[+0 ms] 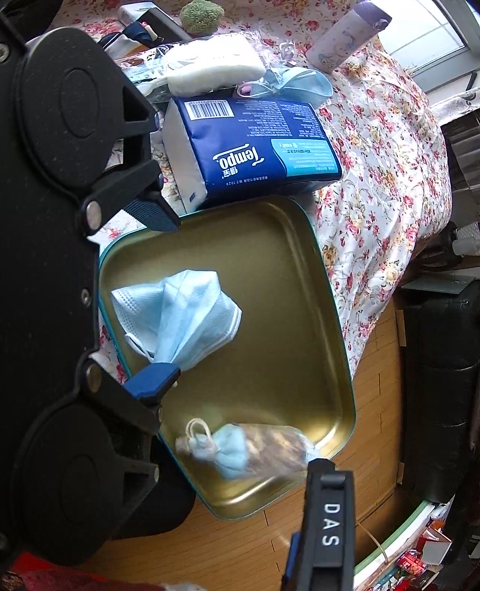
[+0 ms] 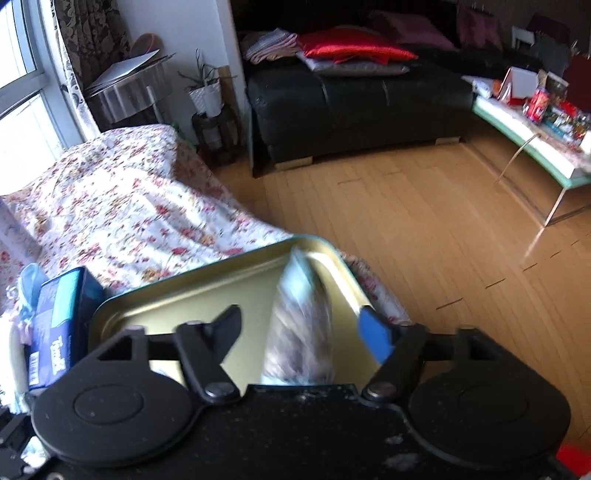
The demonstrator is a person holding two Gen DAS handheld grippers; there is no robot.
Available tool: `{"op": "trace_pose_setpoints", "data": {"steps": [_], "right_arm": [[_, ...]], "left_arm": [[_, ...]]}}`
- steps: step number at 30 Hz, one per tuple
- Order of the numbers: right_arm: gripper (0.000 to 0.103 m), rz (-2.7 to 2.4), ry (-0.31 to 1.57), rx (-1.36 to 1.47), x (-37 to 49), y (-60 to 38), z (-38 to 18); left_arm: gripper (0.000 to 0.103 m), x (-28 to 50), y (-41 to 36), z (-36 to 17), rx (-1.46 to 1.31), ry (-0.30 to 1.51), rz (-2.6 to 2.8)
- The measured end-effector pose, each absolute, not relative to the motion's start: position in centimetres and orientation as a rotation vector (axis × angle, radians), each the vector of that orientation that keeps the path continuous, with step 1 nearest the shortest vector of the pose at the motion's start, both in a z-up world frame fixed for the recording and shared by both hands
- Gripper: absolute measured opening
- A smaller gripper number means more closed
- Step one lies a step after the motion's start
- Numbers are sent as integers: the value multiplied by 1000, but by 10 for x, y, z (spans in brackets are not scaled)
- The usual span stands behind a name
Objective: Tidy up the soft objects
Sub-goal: 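Carry the mask and nut bag into the gold tray and open both tools, then move the right tool to the lace doily while the left tool returns to the items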
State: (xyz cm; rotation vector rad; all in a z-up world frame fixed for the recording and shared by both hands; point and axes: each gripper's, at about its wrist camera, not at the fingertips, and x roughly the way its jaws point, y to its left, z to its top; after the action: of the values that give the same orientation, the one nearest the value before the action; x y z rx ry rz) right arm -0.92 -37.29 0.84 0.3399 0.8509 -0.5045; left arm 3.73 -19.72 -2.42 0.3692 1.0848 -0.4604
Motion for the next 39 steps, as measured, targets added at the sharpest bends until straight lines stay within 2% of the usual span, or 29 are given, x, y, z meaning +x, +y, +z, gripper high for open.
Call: {"op": "trace_pose_setpoints", "data": {"steps": [2,5,9,39], "right_arm": [[75,-507,855,324,-9,-371,9],[84,-505,863,329,-11,-370,7],[87,-508,879,319,-18,-369,4],[91,-448,992,276,-56,-318,-12]], "left_arm": [[75,36,-197,-25,372,1084,-458],[75,35,-196,-26,374,1086,-460],[75,33,-194,-27,379,1087,-460],[76,10,-136,-19,330,1069,-386]]}}
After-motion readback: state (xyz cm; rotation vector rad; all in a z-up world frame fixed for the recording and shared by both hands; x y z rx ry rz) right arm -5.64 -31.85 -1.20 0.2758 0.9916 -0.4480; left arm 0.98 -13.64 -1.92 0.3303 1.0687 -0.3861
